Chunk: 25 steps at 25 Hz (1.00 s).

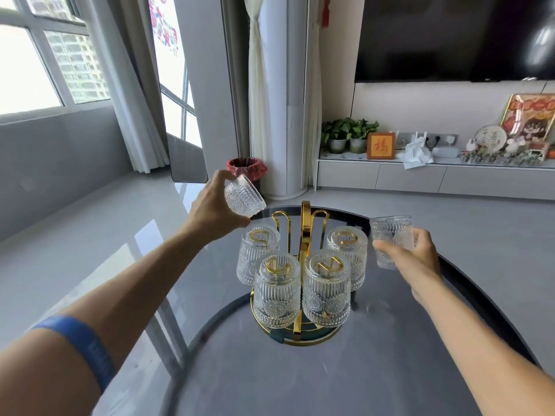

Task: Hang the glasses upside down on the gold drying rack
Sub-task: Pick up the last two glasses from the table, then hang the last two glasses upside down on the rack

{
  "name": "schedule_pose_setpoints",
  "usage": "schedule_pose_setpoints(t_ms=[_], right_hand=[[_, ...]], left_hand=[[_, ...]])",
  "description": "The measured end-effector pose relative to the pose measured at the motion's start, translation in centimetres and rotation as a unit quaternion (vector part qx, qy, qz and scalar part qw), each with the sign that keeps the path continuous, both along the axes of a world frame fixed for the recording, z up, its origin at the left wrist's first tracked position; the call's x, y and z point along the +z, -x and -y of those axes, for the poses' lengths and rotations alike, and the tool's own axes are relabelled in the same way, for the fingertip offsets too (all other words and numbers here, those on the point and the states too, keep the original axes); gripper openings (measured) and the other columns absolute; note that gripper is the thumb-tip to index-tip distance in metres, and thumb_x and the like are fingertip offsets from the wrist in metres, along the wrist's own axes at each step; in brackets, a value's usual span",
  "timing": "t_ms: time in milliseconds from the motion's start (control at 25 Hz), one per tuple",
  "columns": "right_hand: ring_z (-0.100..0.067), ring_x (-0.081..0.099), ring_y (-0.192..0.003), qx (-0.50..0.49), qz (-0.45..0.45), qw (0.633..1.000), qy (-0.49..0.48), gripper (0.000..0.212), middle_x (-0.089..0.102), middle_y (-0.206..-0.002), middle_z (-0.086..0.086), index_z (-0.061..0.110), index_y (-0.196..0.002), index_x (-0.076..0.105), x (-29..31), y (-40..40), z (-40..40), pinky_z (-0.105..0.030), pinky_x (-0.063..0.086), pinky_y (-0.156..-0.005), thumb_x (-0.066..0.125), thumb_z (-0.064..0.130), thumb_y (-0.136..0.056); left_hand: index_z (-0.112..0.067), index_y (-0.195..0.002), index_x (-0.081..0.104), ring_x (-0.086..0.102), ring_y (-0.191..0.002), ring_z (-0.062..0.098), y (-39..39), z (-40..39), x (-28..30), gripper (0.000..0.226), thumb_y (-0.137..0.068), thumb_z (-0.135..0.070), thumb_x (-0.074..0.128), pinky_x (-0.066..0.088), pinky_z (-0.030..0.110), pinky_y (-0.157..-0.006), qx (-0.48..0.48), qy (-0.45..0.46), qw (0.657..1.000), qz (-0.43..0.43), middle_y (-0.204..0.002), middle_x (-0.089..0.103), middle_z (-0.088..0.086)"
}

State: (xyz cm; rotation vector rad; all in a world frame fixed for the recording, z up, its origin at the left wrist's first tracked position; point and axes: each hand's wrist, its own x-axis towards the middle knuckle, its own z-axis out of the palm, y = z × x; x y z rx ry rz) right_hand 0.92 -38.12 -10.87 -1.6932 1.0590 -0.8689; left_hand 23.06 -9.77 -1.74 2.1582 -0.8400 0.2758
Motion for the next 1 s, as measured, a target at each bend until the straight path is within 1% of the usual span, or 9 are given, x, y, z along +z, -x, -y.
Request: schedule_pose_setpoints(t_ms=[120,200,280,360,440,600,720,840,1000], right_hand=[[-0.015,0.046,-0.109,0.011,0.018,0.999,0.037,0.085,0.049,-0.137,-0.001,0.028,-0.13,0.046,1.8,0.0,-0.7,-0.029,0.035,-0.084,0.08,0.047,-0.054],[-0.018,0.048,-0.116,0.017,0.021,0.998,0.056,0.087,0.049,-0.137,-0.002,0.027,-0.131,0.047,2.9,-0.1,-1.3,-0.029,0.034,-0.085,0.079,0.05,-0.053],[-0.018,0.049,-0.115,0.021,0.023,0.997,0.075,0.088,0.051,-0.134,-0.002,0.027,-0.129,0.05,3.8,-0.1,-1.6,-0.027,0.034,-0.085,0.078,0.053,-0.05],[-0.013,0.048,-0.109,0.026,0.024,0.995,0.089,0.087,0.053,-0.132,-0.002,0.027,-0.127,0.052,4.6,0.1,-1.8,-0.026,0.034,-0.084,0.077,0.055,-0.049],[-0.009,0.046,-0.103,0.03,0.029,0.995,0.095,0.086,0.053,-0.13,-0.001,0.027,-0.126,0.053,5.2,0.5,-1.9,-0.026,0.034,-0.084,0.077,0.055,-0.049],[-0.013,0.049,-0.108,0.03,0.042,0.995,0.084,0.086,0.053,-0.133,0.0,0.026,-0.128,0.051,6.3,0.6,-2.1,-0.031,0.04,-0.087,0.079,0.053,-0.051],[-0.021,0.05,-0.116,0.036,0.039,0.994,0.097,0.082,0.052,-0.132,0.0,0.028,-0.126,0.048,7.1,0.3,-2.9,-0.036,0.042,-0.092,0.08,0.051,-0.053],[-0.023,0.051,-0.099,0.015,0.031,0.995,0.09,0.077,0.052,-0.113,0.001,0.034,-0.112,0.039,7.9,0.2,-4.1,-0.035,0.042,-0.078,0.078,0.056,-0.049],[-0.023,0.051,-0.09,0.004,0.02,0.995,0.098,0.074,0.051,-0.102,0.001,0.033,-0.105,0.038,8.8,-0.1,-5.3,-0.032,0.038,-0.07,0.076,0.06,-0.048]], left_hand=[[-0.018,-0.13,0.04,0.054,-0.107,0.037,0.6,-0.1,1.4,0.085,-0.059,-0.02,0.086,0.049,0.049,-0.088,-0.01,-0.153,0.969,0.195,-0.126,0.058,0.011],[-0.021,-0.137,0.04,0.051,-0.112,0.038,1.0,0.4,2.6,0.088,-0.062,-0.03,0.084,0.047,0.052,-0.089,-0.006,-0.219,0.942,0.253,-0.129,0.056,0.009],[-0.028,-0.142,0.044,0.047,-0.114,0.035,1.5,1.2,3.6,0.093,-0.06,-0.045,0.085,0.046,0.052,-0.087,0.003,-0.26,0.925,0.277,-0.128,0.054,0.007],[-0.031,-0.139,0.052,0.044,-0.114,0.033,1.6,2.0,4.2,0.093,-0.055,-0.052,0.086,0.043,0.05,-0.091,-0.011,-0.255,0.939,0.229,-0.125,0.05,0.009],[-0.027,-0.134,0.057,0.045,-0.11,0.03,1.5,2.6,4.6,0.09,-0.053,-0.052,0.088,0.037,0.042,-0.095,-0.046,-0.224,0.959,0.17,-0.123,0.049,0.011],[-0.023,-0.119,0.05,0.042,-0.094,0.017,1.1,2.9,4.6,0.079,-0.055,-0.048,0.089,0.031,0.029,-0.069,-0.066,-0.146,0.981,0.109,-0.119,0.058,0.003],[-0.022,-0.119,0.049,0.044,-0.096,0.015,1.6,3.3,3.6,0.08,-0.055,-0.044,0.091,0.032,0.026,-0.071,-0.064,-0.095,0.991,0.073,-0.121,0.054,0.002],[-0.016,-0.121,0.047,0.049,-0.101,0.019,2.3,4.1,2.7,0.082,-0.056,-0.036,0.093,0.037,0.028,-0.078,-0.063,-0.056,0.996,0.042,-0.123,0.054,0.007],[-0.013,-0.118,0.053,0.051,-0.097,0.019,2.8,5.8,1.6,0.066,-0.066,-0.032,0.088,0.039,0.029,-0.075,-0.053,-0.093,0.994,0.017,-0.12,0.059,0.009]])
